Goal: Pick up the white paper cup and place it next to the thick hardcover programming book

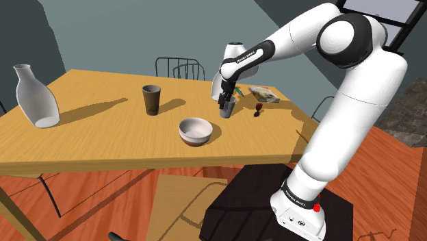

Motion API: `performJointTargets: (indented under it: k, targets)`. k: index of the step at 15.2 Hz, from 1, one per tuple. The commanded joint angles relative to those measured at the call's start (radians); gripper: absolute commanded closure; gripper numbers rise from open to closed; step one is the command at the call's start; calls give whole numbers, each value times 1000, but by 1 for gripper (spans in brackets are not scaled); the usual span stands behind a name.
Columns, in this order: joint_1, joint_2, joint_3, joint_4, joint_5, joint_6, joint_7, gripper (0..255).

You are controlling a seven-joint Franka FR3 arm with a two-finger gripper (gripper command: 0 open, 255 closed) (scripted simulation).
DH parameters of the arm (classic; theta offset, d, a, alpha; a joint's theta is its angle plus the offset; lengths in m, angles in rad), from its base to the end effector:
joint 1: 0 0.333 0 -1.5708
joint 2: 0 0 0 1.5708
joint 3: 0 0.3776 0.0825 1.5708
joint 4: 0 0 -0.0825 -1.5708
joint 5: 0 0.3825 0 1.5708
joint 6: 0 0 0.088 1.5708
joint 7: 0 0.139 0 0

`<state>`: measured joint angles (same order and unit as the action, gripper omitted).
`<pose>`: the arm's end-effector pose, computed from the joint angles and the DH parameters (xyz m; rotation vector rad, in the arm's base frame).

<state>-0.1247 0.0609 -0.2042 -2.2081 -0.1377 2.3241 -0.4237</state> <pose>0.5162 -0.1812 0.3893 3.0006 0.2814 0.0142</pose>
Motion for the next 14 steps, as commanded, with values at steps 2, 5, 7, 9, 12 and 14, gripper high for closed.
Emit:
performJointTargets:
  k: [2, 5, 7, 9, 12, 14]
  targets:
    - [-1, 6, -1, -9, 0, 16, 0, 0]
    - [-1, 6, -1, -8, 0, 16, 0, 0]
    - [-1, 6, -1, -8, 0, 15, 0, 0]
    - [-1, 6, -1, -8, 0, 16, 0, 255]
    - [-1, 6, -1, -8, 0, 16, 0, 255]
    - [-1, 6, -1, -9, 0, 16, 0, 255]
